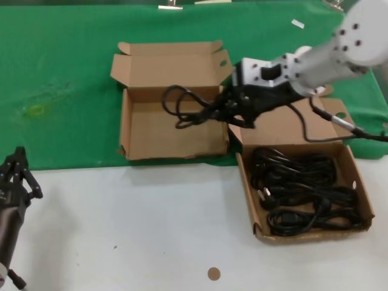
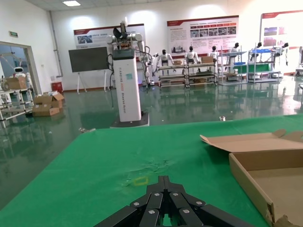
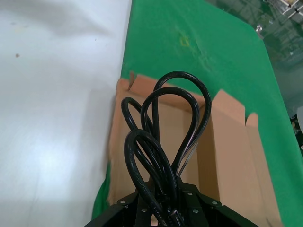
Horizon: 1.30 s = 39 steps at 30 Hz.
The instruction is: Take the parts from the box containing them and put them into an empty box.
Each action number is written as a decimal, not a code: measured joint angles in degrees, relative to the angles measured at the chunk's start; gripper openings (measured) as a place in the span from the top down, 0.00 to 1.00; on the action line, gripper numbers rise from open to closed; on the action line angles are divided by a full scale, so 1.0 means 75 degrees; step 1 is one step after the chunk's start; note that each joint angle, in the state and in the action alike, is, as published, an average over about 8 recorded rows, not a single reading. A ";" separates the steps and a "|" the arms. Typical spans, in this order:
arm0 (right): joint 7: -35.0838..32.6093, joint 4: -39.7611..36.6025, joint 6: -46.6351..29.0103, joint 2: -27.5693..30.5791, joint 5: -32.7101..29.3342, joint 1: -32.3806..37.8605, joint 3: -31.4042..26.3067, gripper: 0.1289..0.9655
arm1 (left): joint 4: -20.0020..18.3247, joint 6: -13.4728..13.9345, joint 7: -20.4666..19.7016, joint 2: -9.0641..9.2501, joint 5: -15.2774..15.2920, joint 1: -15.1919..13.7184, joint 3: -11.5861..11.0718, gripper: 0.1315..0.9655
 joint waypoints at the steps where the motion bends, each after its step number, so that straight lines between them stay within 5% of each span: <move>1: -0.0022 -0.0112 0.0044 -0.0105 -0.0017 0.0047 -0.0027 0.89 | 0.0000 0.0000 0.0000 0.0000 0.0000 0.0000 0.0000 0.99; 19: -0.1100 -0.2803 0.1015 -0.1705 -0.0034 0.0970 -0.0267 0.89 | 0.0000 0.0000 0.0000 0.0000 0.0000 0.0000 0.0000 0.99; 39: -0.2291 -0.4939 0.1740 -0.2450 0.0229 0.1685 -0.0171 0.79 | 0.0000 0.0000 0.0000 0.0000 0.0000 0.0000 0.0000 0.99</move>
